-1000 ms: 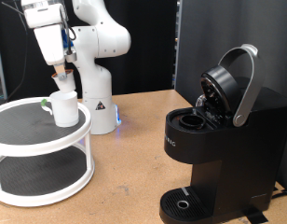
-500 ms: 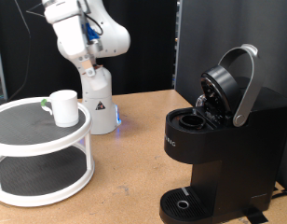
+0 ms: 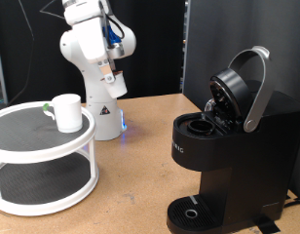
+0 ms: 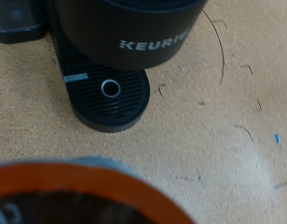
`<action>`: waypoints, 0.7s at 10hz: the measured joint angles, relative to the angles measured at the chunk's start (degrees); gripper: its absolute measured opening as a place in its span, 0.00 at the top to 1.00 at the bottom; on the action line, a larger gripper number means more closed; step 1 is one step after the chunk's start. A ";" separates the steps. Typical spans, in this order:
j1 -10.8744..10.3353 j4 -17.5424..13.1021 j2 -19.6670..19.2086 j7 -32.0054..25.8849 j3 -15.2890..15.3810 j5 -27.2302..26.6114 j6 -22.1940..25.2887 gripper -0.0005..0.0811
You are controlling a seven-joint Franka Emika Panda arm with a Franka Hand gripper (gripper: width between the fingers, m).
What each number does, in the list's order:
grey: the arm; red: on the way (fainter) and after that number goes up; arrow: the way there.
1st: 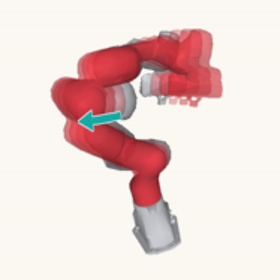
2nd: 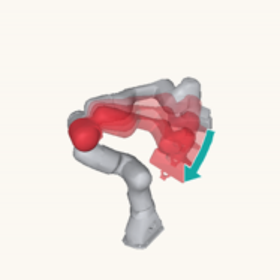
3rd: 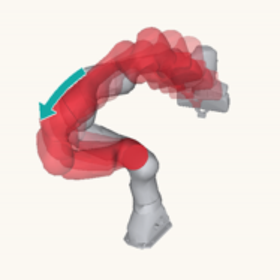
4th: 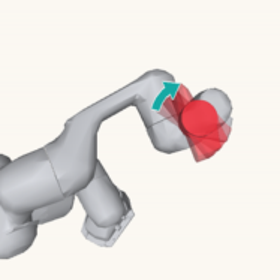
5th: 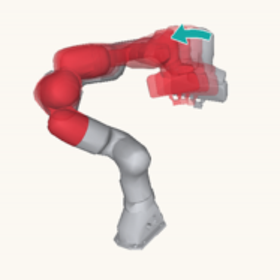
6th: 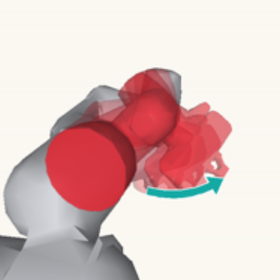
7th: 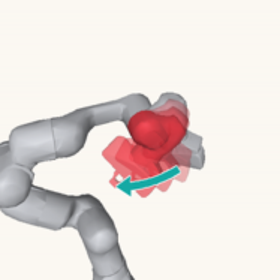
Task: Make a cup of coffee with the keurig machine
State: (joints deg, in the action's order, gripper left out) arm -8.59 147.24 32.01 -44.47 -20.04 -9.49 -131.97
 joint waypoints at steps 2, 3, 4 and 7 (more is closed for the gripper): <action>-2.48 -0.26 -0.23 -4.15 -1.18 -3.40 -0.90 0.46; -3.77 -1.03 -0.94 -3.84 -0.92 -4.39 -1.37 0.46; -4.66 -2.54 -2.20 -2.55 -0.44 -4.85 -0.89 0.47; -6.62 -8.97 -7.77 -1.18 0.60 -4.88 4.48 0.47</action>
State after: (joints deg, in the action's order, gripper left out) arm -15.21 138.27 24.24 -45.65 -19.44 -14.37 -127.50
